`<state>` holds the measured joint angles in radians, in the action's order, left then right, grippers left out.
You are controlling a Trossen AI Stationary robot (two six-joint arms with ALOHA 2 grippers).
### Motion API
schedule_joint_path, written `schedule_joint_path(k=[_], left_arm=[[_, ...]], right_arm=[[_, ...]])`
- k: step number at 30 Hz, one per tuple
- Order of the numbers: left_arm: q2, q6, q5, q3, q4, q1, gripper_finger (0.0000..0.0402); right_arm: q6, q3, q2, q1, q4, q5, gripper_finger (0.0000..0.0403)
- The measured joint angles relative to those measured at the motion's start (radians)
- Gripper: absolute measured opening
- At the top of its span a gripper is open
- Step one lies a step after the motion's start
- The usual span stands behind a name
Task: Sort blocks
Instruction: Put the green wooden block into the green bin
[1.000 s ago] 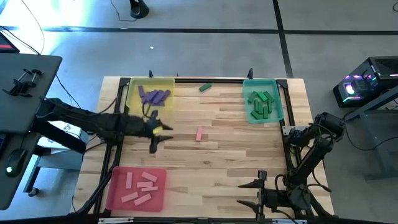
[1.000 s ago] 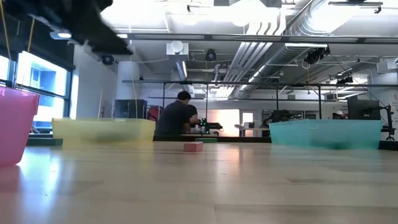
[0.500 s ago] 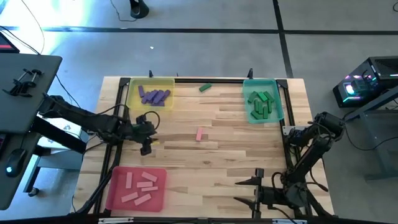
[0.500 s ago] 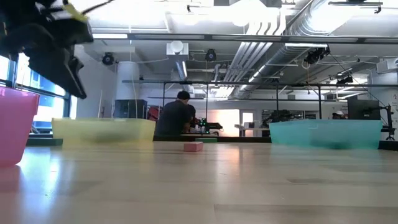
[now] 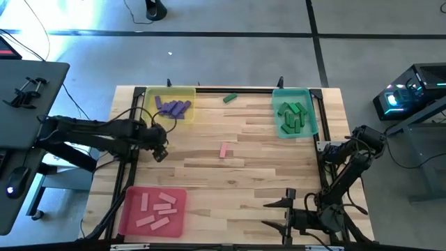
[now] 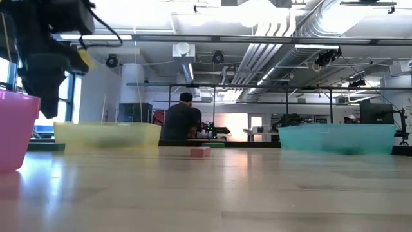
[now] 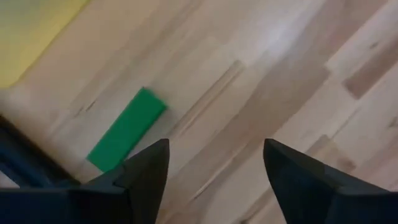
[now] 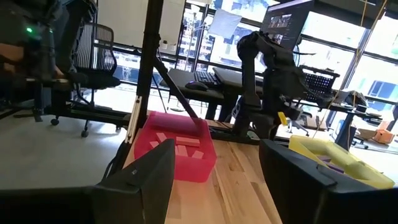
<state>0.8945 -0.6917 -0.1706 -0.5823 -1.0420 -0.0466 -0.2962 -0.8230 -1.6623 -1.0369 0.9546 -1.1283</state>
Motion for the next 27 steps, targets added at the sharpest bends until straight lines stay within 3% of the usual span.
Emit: schedule_joint_path(k=[4, 10, 20, 27], left_arm=[[0.085, 0.099, 0.023, -0.017, -0.014, -0.09, 0.0258], [0.331, 0.148, 0.004, -0.092, -0.103, -0.17, 0.0256], [0.675, 0.464, -0.056, -0.17, -0.175, -0.216, 0.0255], [0.821, 0.477, -0.091, -0.176, -0.167, -0.216, 0.0254]], right_arm=[[-0.001, 0.0, 0.0, 0.016, 0.0, 0.023, 0.022], [-0.027, 0.0, 0.0, 0.047, 0.0, 0.088, 0.022], [-0.037, 0.0, 0.0, 0.055, 0.0, 0.091, 0.022], [-0.037, 0.0, 0.0, 0.053, -0.001, 0.092, 0.022]])
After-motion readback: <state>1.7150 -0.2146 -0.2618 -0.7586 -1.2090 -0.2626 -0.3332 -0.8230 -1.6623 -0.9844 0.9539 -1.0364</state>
